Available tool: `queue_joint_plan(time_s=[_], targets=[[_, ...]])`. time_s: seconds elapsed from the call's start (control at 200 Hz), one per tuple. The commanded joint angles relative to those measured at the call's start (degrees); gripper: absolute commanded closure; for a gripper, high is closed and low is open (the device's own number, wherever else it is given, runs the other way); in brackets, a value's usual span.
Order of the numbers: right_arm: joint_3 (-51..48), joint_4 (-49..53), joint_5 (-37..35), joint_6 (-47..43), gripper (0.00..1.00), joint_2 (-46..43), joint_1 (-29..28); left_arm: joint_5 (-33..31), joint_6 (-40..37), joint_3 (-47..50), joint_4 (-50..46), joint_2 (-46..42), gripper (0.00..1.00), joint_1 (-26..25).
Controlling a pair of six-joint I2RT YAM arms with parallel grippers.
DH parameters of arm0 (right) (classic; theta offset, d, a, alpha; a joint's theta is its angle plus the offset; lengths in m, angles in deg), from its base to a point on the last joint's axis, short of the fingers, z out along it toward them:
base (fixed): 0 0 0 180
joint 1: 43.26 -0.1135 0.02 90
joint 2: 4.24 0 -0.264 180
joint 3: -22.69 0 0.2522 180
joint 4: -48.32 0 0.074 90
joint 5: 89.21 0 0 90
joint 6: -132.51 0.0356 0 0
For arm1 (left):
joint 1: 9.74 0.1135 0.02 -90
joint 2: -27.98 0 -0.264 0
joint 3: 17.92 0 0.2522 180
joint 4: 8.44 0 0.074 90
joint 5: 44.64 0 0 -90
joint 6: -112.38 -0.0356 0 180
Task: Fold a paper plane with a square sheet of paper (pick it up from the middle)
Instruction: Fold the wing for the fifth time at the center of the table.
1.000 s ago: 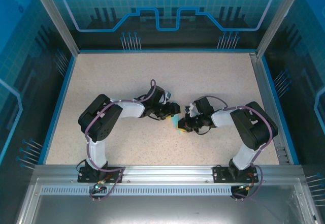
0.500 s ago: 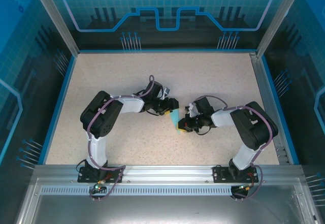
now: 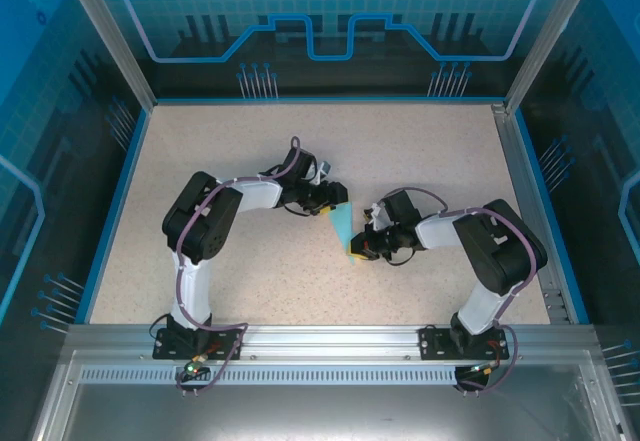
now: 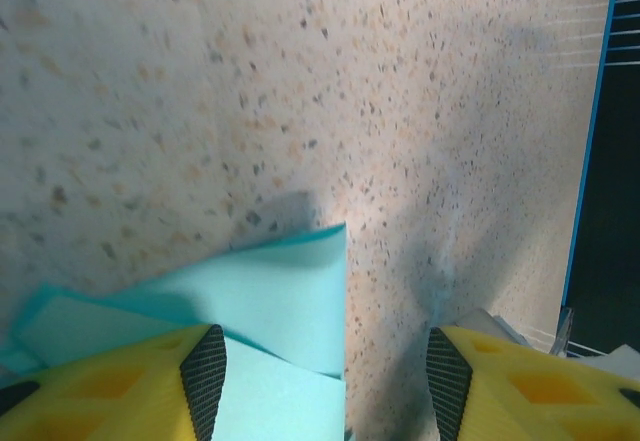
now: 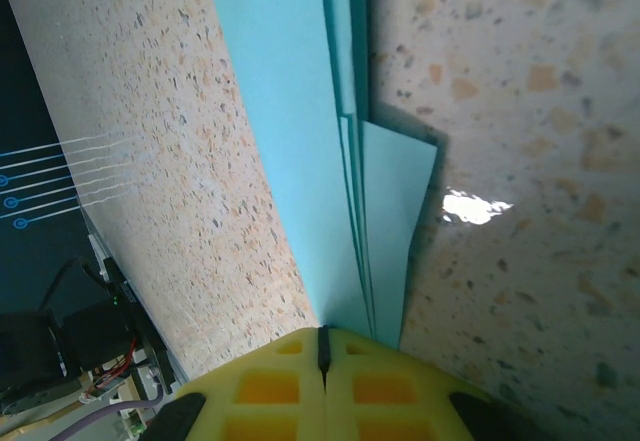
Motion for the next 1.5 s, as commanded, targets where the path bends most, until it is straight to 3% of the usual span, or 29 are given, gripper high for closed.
queue_joint_plan(time_s=[0.0, 0.485, 0.725, 0.795, 0.88, 1.02, 1.19, 1.495], targets=[[-2.87, 9.69, -6.19, -0.79, 0.98, 5.63, -0.54, -1.9, -3.77, -2.31, -3.45, 2.56, 0.41, 2.17], [-1.47, 9.28, -5.51, -0.35, 0.98, 6.84, -0.52, -0.45, -7.53, -10.35, -9.87, 4.79, 0.41, 5.5], [0.0, 9.25, -5.16, -0.13, 0.97, 6.95, -0.54, 0.43, -6.74, -10.34, -10.94, -2.27, 0.42, 5.78], [0.33, 9.34, -5.04, -0.09, 0.98, 6.99, -0.5, 0.69, -5.34, -7.43, -9.24, -6.1, 0.45, 5.62], [0.71, 9.6, -5.07, -0.15, 0.97, 7.09, -0.54, 1.37, -4.12, -3.08, -6.93, -9.63, 0.56, 4.63], [1.16, 9.61, -5.02, -0.15, 0.97, 7.39, -0.54, 2.69, -3.98, 1.63, -5.01, -11.56, 0.69, 0.38], [1.17, 9.57, -5.14, -0.21, 0.97, 7.34, -0.48, 2.79, -3.18, 2.75, -2.97, -7.61, 0.72, -3.47], [0.12, 6.92, -4.01, 0.21, 0.95, 4.51, -0.63, 0.27, -1.61, 2.57, -1.45, 0.66, 0.75, -3.89]])
